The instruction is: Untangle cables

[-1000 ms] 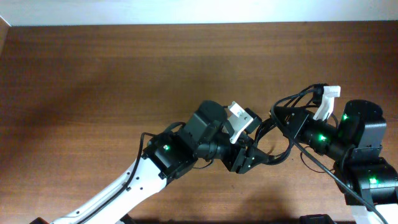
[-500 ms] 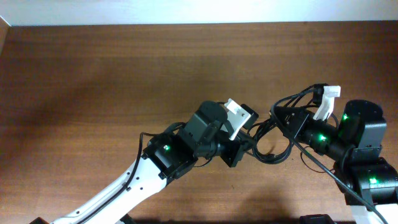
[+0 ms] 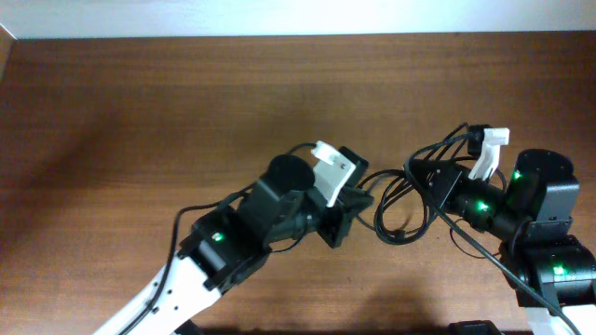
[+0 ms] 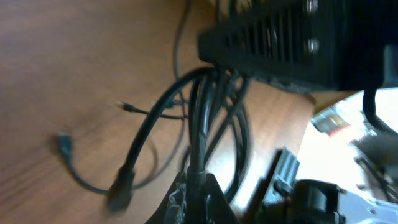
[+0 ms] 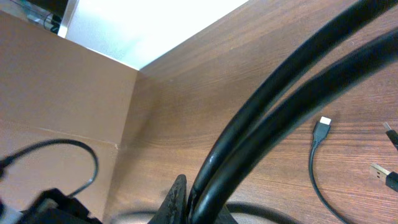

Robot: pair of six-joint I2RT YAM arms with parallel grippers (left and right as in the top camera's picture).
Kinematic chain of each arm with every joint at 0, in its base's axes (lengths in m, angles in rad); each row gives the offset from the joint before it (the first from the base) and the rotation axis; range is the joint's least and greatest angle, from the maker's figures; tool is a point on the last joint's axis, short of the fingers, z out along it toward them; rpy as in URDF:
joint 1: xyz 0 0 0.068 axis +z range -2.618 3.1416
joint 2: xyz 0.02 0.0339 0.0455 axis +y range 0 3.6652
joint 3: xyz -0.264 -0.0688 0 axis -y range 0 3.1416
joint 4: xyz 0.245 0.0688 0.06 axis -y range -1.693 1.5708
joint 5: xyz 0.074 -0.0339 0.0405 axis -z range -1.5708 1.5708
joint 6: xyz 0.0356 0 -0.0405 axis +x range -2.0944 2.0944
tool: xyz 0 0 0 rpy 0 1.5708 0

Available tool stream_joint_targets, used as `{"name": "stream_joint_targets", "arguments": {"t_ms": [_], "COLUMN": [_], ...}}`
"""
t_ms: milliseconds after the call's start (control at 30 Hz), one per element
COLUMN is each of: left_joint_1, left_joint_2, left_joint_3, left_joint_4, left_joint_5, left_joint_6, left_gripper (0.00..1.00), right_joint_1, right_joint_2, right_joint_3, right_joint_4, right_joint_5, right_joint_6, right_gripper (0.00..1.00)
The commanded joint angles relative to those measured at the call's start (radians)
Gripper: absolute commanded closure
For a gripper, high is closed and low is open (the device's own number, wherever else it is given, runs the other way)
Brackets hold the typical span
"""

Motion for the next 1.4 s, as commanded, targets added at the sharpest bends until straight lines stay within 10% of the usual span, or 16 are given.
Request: {"name": "stream_joint_targets", "arguments": {"t_ms": [0,400,500,567,1367], "left_joint_1": [0.027,0.031,0.031,0.031,0.028], "left_joint_2": [-0.05,-0.05,-0.05,-0.05,0.064], "left_joint_3": [0.032,0.032,0.032,0.032,0.032], "left_joint_4": [0.008,-0.07,-0.074,-0.076,-0.04], "left_joint_5": [-0.136,-0.25,-0.25,-0.25,0.067], "left_joint_6": [-0.003,-0.003,-0.003,-0.003,-0.035], "left_gripper": [1.0,0.89,0.5,0.02,0.1], "right_joint_1": [0.005,0.005,0.005,0.005,0.005], "right_joint_2": [-0.002,-0.002,-0.002,-0.002,-0.002], "right_joint_3": [-0.002,-0.002,-0.002,-0.002,-0.002], "right_joint_4": [-0.01,-0.009,-0.01,-0.01,-0.008], "right_joint_5": [-0.006,-0.006,-0.006,-0.006,-0.006], "right_joint_6": [-0.018,-0.018,-0.018,-0.018,-0.018], "right_gripper": [0.96,0.96,0.96,0.96,0.96]}}
